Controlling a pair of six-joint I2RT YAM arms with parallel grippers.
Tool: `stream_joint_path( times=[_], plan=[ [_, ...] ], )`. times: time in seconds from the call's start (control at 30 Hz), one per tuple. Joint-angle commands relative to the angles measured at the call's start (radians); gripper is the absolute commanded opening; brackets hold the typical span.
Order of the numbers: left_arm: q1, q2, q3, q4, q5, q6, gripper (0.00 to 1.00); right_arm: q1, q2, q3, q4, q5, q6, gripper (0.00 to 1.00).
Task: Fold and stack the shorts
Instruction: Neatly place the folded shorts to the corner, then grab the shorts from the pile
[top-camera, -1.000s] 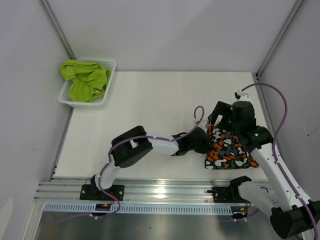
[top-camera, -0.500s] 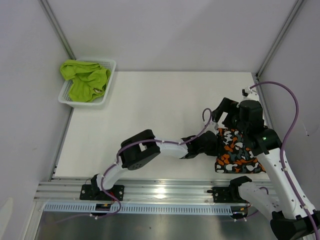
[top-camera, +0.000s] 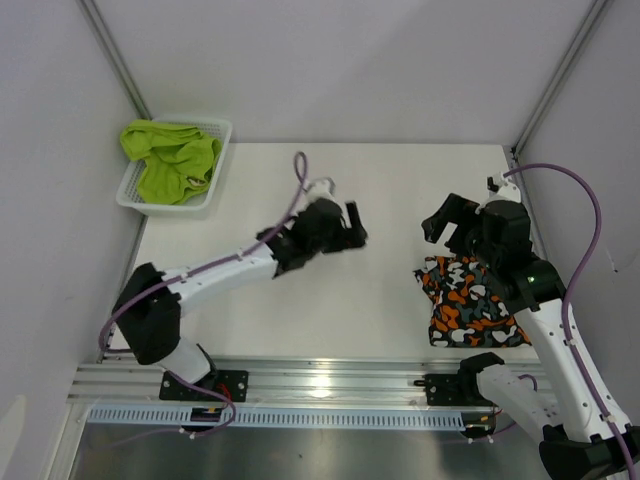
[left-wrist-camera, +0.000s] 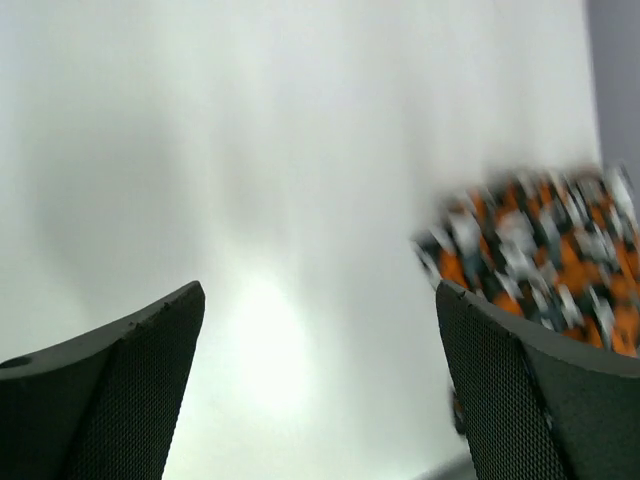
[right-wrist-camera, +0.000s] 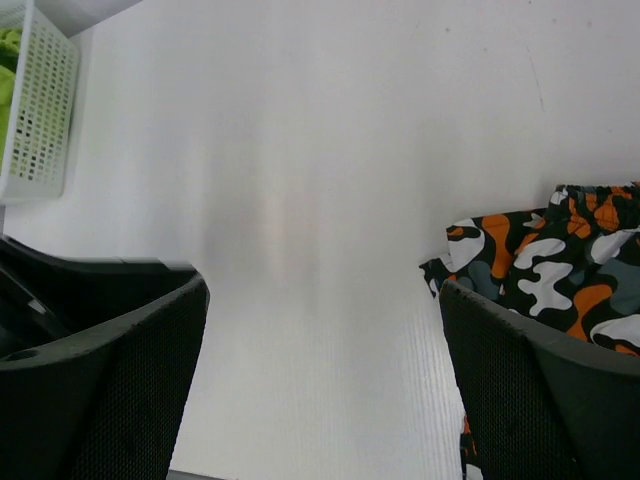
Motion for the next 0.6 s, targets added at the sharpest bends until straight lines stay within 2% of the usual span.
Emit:
stream_joint_path(
  times=[0.0,0.07,0.17,0.2,0.23,0.3,0.37,0.47,0.5,0.57],
  plan=[
    [0.197,-0.125,0.130,-0.297,-0.168,0.157,0.98,-0.005,-0.016,-0.026,0.073,-0.029,0.003,0.99],
    [0.340,-0.156,0.155,-0.351,-0.211,0.211,0.98,-0.005,-0.016,-0.052,0.095,-0.049,0.000,0.99],
    [0.542,-0.158,0.196,-0.325,-0.272,0.259,0.98,-0.005,-0.016,-0.079,0.112,-0.052,-0.006,0.99],
    [0.594,-0.141,0.240,-0.318,-0.241,0.260,0.97,-0.005,-0.016,-0.083,0.116,-0.060,-0.006,0.99],
    [0.698,-0.090,0.262,-0.333,-0.205,0.242,0.95,-0.005,-0.018,-0.094,0.124,-0.060,-0.011,1.00],
    [0.807,-0.032,0.331,-0.350,-0.136,0.204,0.92,-0.003,-0.016,-0.105,0.142,-0.103,-0.012,1.00],
    [0.843,0.046,0.360,-0.327,-0.113,0.170,0.91,-0.003,-0.007,-0.102,0.149,-0.129,-0.014,0.99],
    [0.880,0.183,0.486,-0.327,-0.136,0.136,0.89,-0.005,0.014,-0.083,0.153,-0.203,-0.018,0.99],
    [0.892,0.224,0.600,-0.340,-0.138,0.125,0.88,-0.005,0.017,-0.080,0.152,-0.222,-0.021,0.99],
    [0.930,0.357,0.728,-0.389,-0.081,0.082,0.88,-0.005,0.019,-0.080,0.150,-0.232,-0.028,0.99]
  ],
)
